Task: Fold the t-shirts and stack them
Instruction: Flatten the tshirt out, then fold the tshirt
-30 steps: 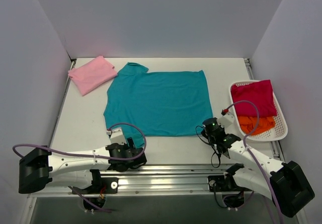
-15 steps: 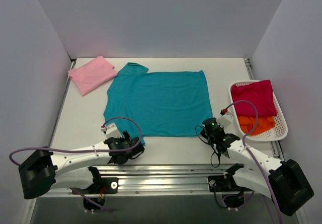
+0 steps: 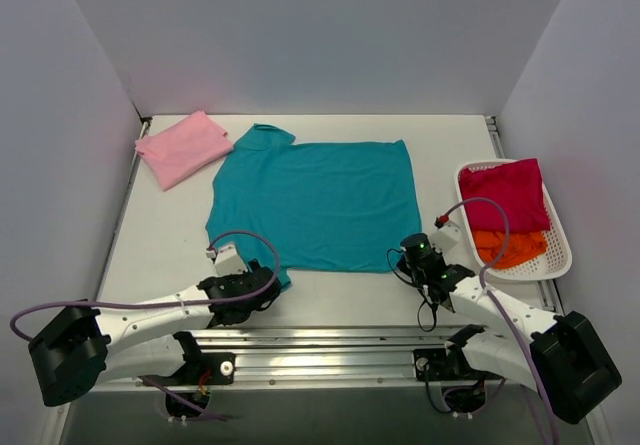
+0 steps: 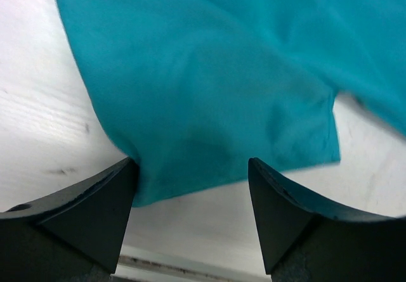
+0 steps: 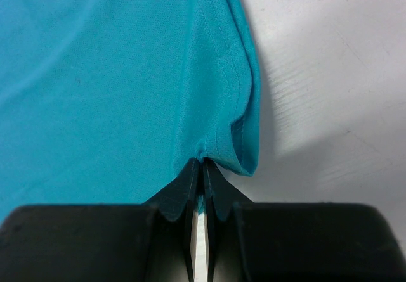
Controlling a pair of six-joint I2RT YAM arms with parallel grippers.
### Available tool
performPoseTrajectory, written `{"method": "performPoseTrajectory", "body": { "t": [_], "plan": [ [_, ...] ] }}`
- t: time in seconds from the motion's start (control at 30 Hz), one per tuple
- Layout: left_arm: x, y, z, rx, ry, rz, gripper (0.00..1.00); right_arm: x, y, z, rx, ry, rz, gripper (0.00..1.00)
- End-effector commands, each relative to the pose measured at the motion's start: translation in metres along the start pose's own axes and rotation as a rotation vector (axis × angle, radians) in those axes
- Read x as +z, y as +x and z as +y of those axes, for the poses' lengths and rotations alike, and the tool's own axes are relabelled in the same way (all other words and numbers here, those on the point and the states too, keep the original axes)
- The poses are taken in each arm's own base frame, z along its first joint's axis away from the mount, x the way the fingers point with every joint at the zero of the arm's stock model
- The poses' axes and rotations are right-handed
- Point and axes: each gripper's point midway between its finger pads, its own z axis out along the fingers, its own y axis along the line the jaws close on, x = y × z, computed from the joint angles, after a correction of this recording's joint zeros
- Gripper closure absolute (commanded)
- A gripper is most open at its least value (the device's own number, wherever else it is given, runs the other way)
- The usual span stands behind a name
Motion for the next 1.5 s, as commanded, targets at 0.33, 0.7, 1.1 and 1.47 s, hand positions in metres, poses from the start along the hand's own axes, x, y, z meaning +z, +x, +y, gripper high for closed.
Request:
{"method": "performPoseTrajectory", "body": {
  "t": [0.33, 0.7, 1.1, 1.47],
  "plan": [
    [0.004, 0.05, 0.008, 0.055, -0.018, 0.101, 0.3, 0.001, -0.003, 0.003, -0.011, 0.0, -0.014, 1.0],
    [0.016, 0.061, 0.005, 0.063, -0.007, 0.112, 0.93, 0.003, -0.001, 0.001, -0.019, 0.012, -0.01, 1.0],
    [-0.031, 0.022, 0.001, 0.085, 0.052, 0.082, 0.98, -0.008, -0.004, 0.001, 0.006, -0.001, -0.01, 1.0],
    [-0.049, -0.005, 0.007, 0.072, 0.088, 0.037, 0.98, -0.023, -0.02, 0.001, 0.02, 0.012, -0.043, 1.0]
  ]
}}
